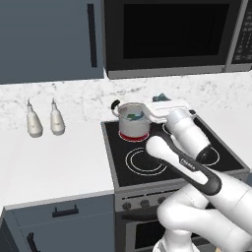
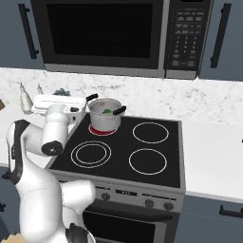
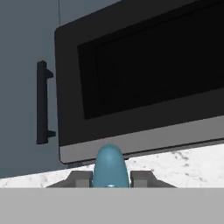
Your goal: Put the broccoli and onion in the pot. Retrieve the spatula and lightly stir the vegetables in the pot.
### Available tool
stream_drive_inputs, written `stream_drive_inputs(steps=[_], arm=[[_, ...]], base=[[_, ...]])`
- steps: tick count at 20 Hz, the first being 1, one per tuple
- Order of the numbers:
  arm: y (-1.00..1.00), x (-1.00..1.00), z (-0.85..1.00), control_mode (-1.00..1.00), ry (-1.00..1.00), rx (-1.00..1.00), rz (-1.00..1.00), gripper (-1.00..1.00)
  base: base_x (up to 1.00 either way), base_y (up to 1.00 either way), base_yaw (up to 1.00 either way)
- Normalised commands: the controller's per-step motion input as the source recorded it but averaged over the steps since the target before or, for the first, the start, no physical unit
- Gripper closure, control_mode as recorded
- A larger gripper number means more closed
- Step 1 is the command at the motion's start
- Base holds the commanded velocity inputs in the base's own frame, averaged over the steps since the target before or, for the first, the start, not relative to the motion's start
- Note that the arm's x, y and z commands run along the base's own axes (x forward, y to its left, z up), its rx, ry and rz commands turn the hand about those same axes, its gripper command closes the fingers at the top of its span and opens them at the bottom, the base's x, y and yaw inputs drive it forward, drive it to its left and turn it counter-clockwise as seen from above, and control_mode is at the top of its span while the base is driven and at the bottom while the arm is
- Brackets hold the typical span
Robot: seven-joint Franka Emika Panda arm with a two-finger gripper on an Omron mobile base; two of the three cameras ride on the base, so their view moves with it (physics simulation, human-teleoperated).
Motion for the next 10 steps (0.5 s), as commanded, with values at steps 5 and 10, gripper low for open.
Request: stream_drive_inputs(steps=[5,10], arm=[[-0.63,0.48,-0.21,-1.0,0.01,0.16,-0.12,1.0],[-0.45,0.85,-0.02,-1.0,0.07,0.18,-0.11,1.0]], base=[[0.0,0.0,0.0],[0.0,0.0,0.0]])
